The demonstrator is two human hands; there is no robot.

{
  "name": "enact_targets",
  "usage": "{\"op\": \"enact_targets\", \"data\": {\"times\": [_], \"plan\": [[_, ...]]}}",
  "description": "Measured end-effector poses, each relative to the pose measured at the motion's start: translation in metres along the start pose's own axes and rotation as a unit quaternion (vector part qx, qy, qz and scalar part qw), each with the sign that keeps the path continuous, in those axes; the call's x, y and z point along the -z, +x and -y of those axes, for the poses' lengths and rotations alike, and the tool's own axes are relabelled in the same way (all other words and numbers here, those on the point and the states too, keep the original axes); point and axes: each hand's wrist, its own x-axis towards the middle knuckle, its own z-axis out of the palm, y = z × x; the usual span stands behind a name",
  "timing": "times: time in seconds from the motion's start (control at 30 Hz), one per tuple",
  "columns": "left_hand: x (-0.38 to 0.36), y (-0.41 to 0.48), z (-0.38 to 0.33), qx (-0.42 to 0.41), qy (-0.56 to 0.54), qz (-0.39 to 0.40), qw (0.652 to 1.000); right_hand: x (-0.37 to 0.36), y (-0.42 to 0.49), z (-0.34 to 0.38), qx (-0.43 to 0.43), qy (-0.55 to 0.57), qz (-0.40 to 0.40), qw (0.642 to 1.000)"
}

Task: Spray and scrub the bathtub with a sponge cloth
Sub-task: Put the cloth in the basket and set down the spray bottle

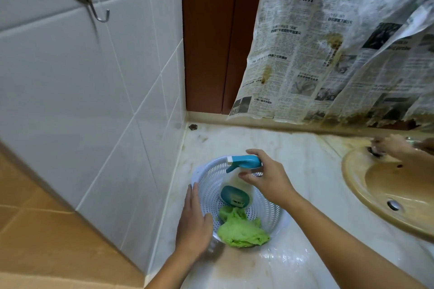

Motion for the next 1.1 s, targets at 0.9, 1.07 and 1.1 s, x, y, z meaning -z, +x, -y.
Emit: {"op": "enact_targets", "data": {"times": [0.9,1.07,1.1], "plan": [[-0.007,-0.001,0.031,-0.197,0.29,-0.029,0.936,-0.036,-0.087,-0.09,-0.162,-0.183,-0.062,0.968],[-0.005,0.009,0.022,-0.157,0.314,-0.051,0.935,-0.03,-0.045,-0.09,-0.153,-0.137,-0.029,0.978],[-0.004,0.011,0.021,-0.151,0.317,-0.058,0.934,-0.029,-0.036,-0.09,-0.148,-0.131,-0.022,0.98]]}}
